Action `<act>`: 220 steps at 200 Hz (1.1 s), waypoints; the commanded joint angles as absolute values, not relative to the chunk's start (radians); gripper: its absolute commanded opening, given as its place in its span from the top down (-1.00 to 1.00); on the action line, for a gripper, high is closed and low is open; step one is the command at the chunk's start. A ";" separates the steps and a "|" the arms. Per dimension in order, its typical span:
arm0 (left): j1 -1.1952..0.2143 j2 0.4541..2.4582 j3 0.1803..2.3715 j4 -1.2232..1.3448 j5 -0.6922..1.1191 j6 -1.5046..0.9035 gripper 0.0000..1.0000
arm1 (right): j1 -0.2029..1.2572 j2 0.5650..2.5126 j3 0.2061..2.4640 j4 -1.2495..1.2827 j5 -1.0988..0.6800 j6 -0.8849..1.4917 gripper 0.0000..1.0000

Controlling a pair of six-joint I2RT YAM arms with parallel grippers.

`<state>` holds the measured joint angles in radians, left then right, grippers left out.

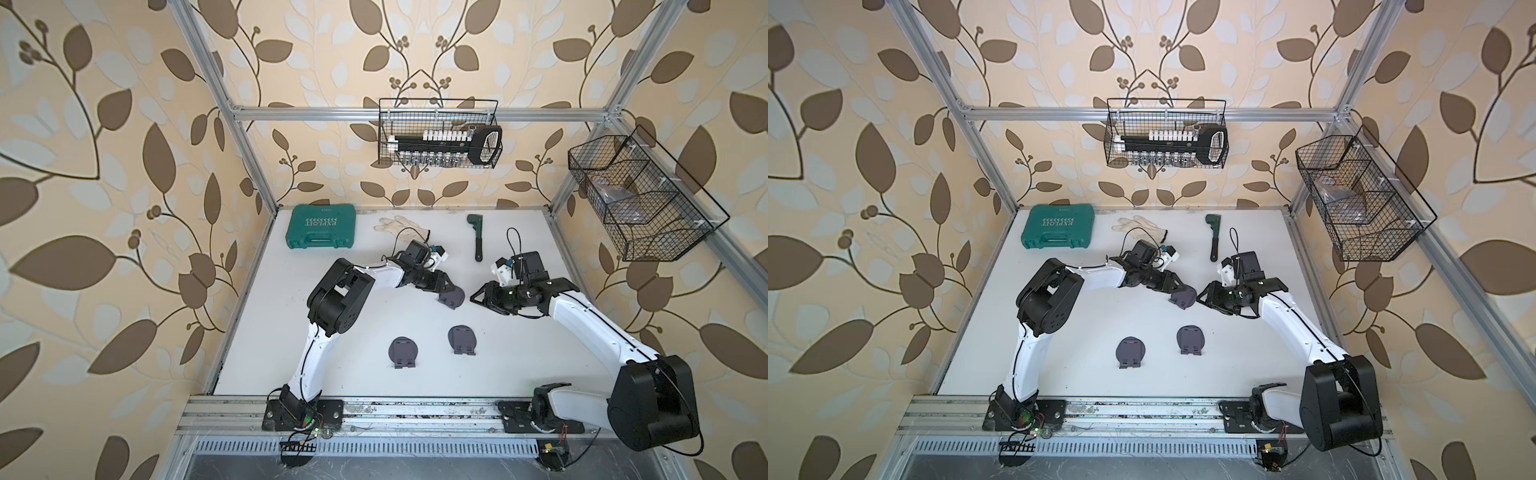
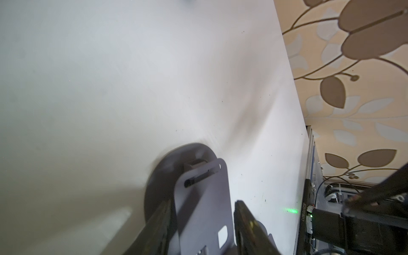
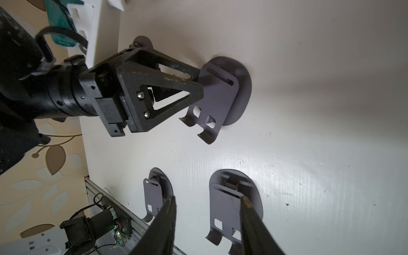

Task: Open the phone stand
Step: Pick up the phone stand at the center of the board.

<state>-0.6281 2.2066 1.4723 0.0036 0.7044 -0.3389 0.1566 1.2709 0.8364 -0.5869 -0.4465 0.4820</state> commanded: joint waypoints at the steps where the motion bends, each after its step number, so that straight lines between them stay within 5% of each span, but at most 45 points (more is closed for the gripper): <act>1: -0.648 2.230 1.523 -0.046 0.749 -0.307 0.07 | 0.154 1.258 0.816 -0.584 -0.460 0.480 0.14; 81: -0.667 2.314 1.619 -0.156 0.762 -0.299 0.32 | 0.144 1.241 0.808 -0.589 -0.459 0.478 0.16; 119: -0.670 2.345 1.633 -0.179 0.784 -0.305 1.00 | 0.123 1.234 0.800 -0.583 -0.477 0.479 0.17; 220: -0.659 2.078 1.547 -0.045 0.851 -0.548 1.00 | 0.026 1.105 0.825 -0.675 -0.584 0.449 0.26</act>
<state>-0.6601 2.2292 1.5444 -0.0757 0.8742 -0.4576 0.0322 1.1584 0.8093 -0.6170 -0.5415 0.4709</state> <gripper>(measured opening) 0.049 0.373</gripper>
